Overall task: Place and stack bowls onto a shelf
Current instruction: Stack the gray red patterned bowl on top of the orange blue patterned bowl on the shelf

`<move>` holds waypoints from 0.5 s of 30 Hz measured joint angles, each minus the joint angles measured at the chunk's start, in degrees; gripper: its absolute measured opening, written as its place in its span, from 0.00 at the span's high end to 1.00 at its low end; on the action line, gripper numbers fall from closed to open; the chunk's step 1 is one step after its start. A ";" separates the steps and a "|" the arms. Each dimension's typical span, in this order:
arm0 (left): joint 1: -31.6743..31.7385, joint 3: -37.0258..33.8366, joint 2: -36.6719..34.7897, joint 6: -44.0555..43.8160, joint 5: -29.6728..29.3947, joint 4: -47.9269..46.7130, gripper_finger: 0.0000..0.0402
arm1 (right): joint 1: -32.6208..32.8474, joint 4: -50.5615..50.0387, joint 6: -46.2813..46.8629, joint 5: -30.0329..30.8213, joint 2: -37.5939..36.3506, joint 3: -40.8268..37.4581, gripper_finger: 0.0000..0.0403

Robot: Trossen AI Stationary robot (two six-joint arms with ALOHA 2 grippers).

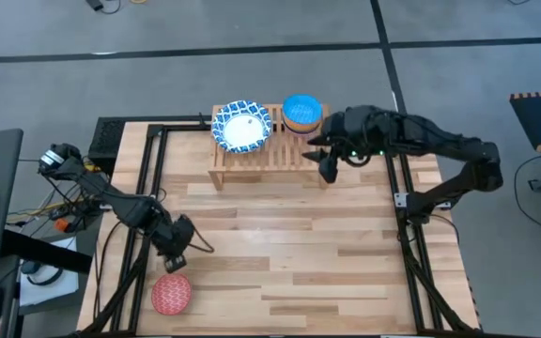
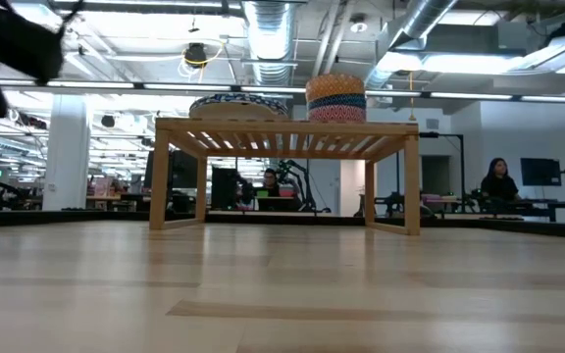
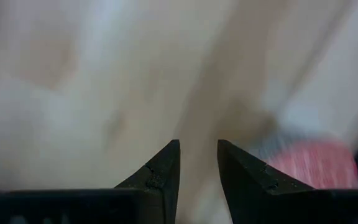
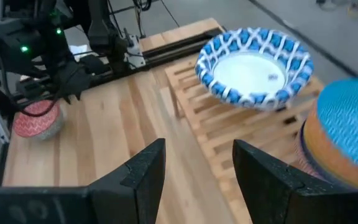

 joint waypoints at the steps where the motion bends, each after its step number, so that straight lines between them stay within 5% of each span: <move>1: -0.38 0.00 -0.02 0.30 3.30 0.07 0.77 | 0.56 0.75 1.19 0.30 -0.75 -1.51 0.48; 5: -4.18 0.00 -0.39 -1.24 10.95 1.82 0.77 | 2.33 4.13 5.32 0.73 -3.30 -6.67 0.48; 15: -14.02 -1.86 3.13 -4.36 3.30 5.29 0.77 | 7.57 6.19 9.39 7.90 -6.20 -11.41 0.48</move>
